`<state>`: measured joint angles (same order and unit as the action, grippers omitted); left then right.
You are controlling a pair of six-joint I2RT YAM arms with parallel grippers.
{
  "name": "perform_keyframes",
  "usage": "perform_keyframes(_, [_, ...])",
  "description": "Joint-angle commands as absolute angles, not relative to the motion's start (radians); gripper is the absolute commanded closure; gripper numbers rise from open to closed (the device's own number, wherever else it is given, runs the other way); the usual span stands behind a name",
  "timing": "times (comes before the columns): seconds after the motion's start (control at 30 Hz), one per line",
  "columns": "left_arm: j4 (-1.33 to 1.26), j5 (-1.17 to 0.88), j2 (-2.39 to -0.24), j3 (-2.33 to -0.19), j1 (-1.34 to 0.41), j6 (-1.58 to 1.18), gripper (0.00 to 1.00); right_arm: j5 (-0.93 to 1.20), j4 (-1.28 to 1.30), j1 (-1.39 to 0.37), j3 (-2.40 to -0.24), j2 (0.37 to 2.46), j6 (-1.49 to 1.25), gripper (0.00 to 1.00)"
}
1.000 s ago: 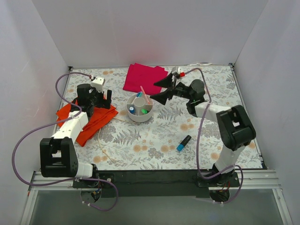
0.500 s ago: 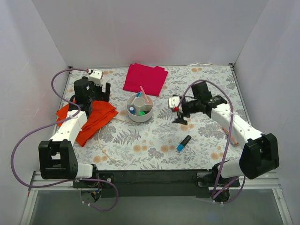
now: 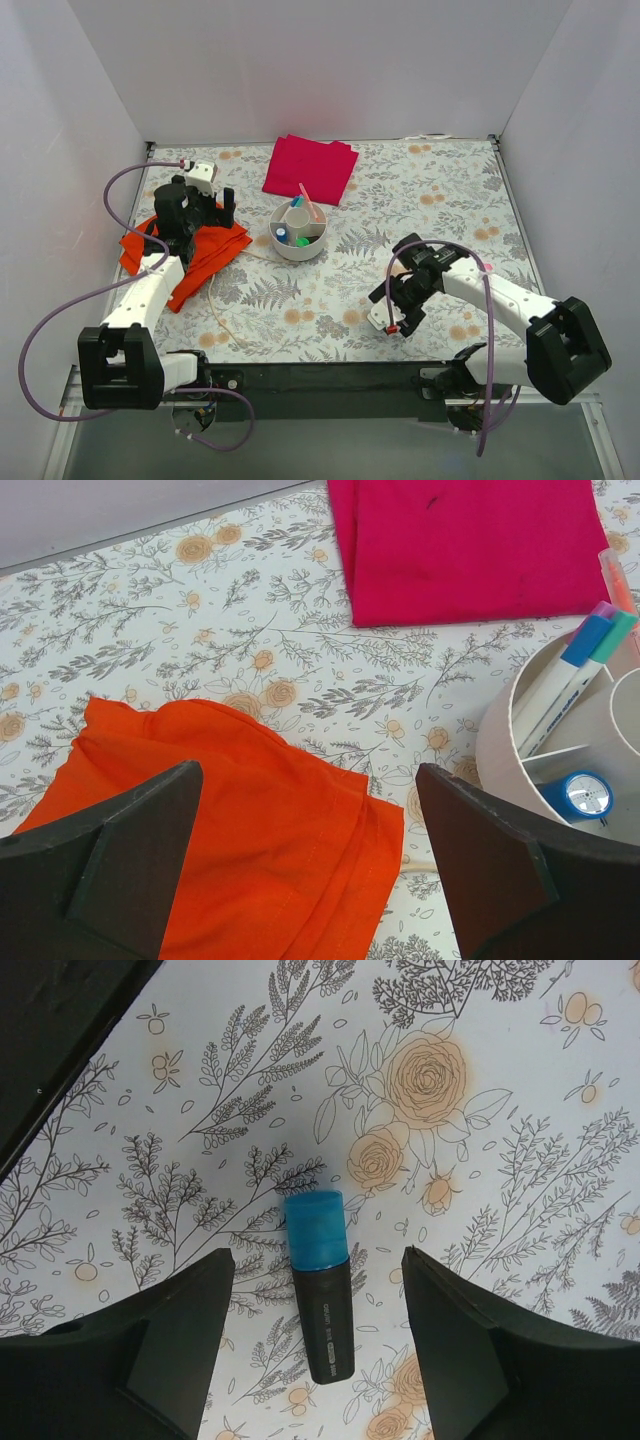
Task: Sort the stationery into containers
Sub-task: Pick up the pen from the corner of the board, then place the pen in the storage box.
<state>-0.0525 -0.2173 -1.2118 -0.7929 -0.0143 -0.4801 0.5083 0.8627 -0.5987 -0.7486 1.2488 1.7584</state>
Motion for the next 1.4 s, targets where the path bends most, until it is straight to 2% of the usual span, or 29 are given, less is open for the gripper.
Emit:
perform_keyframes(0.0, [-0.044, -0.224, -1.167, -0.788, -0.008, -0.489, 0.1, 0.456, 0.818, -0.629, -0.768, 1.323, 1.75, 0.28])
perform_keyframes(0.3, [-0.012, -0.219, -1.129, -0.77, -0.008, -0.485, 0.1, 0.431, 0.821, -0.64, -0.822, 1.471, 1.709, 0.39])
perform_keyframes(0.5, [-0.006, -0.224, -1.123, -0.767, -0.006, -0.483, 0.1, 0.425, 0.819, -0.653, -0.848, 1.526, 1.663, 0.52])
perform_keyframes(0.6, [-0.006, -0.23, -1.126, -0.764, -0.008, -0.483, 0.1, 0.42, 0.818, -0.67, -0.859, 1.545, 1.637, 0.54])
perform_keyframes(0.67, [-0.009, -0.232, -1.127, -0.762, -0.006, -0.483, 0.11, 0.423, 0.819, -0.686, -0.865, 1.557, 1.608, 0.63])
perform_keyframes(0.7, [-0.009, -0.235, -1.129, -0.762, -0.006, -0.485, 0.11, 0.431, 0.821, -0.689, -0.883, 1.563, 1.586, 0.78])
perform_keyframes(0.73, [-0.009, -0.236, -1.132, -0.765, -0.008, -0.485, 0.1, 0.44, 0.827, -0.692, -0.905, 1.563, 1.565, 0.83])
perform_keyframes(0.8, [-0.009, -0.236, -1.135, -0.77, -0.006, -0.483, 0.11, 0.483, 0.83, -0.686, -1.001, 1.552, 1.494, 0.93])
perform_keyframes(0.87, [-0.009, -0.232, -1.138, -0.77, -0.006, -0.483, 0.1, 0.541, 0.831, -0.655, -1.101, 1.554, 1.422, 0.98])
perform_keyframes(0.97, [-0.015, -0.236, -1.14, -0.761, -0.006, -0.486, 0.11, 0.698, 0.822, -0.592, -1.374, 1.616, 1.216, 0.99])
perform_keyframes(1.0, [-0.017, -0.238, -1.141, -0.756, -0.006, -0.486, 0.11, 0.797, 0.81, -0.572, -1.435, 1.637, 1.069, 0.99])
perform_keyframes(1.03, [-0.02, -0.239, -1.14, -0.753, -0.006, -0.489, 0.11, 0.848, 0.761, -0.554, -1.539, 1.656, 0.992, 0.99])
perform_keyframes(1.1, [-0.02, -0.241, -1.144, -0.749, -0.006, -0.489, 0.11, 1.001, 0.634, -0.49, -1.577, 1.683, 0.791, 0.99])
perform_keyframes(1.2, [-0.02, -0.238, -1.149, -0.749, -0.005, -0.489, 0.11, 1.126, 0.049, -0.416, -1.432, 1.66, 0.193, 0.99])
perform_keyframes(1.23, [-0.018, -0.238, -1.152, -0.749, -0.006, -0.489, 0.11, 1.115, -0.343, -0.408, -1.372, 1.649, -0.118, 0.99])
perform_keyframes(1.27, [-0.017, -0.239, -1.152, -0.75, -0.006, -0.489, 0.1, 1.099, -0.508, -0.405, -1.276, 1.651, -0.229, 0.99])
perform_keyframes(1.33, [-0.011, -0.241, -1.16, -0.755, -0.006, -0.489, 0.1, 1.065, -0.808, -0.406, -1.241, 1.676, -0.448, 0.99])
perform_keyframes(1.37, [-0.008, -0.241, -1.161, -0.758, -0.006, -0.489, 0.11, 1.054, -0.871, -0.414, -1.229, 1.712, -0.5, 0.99])
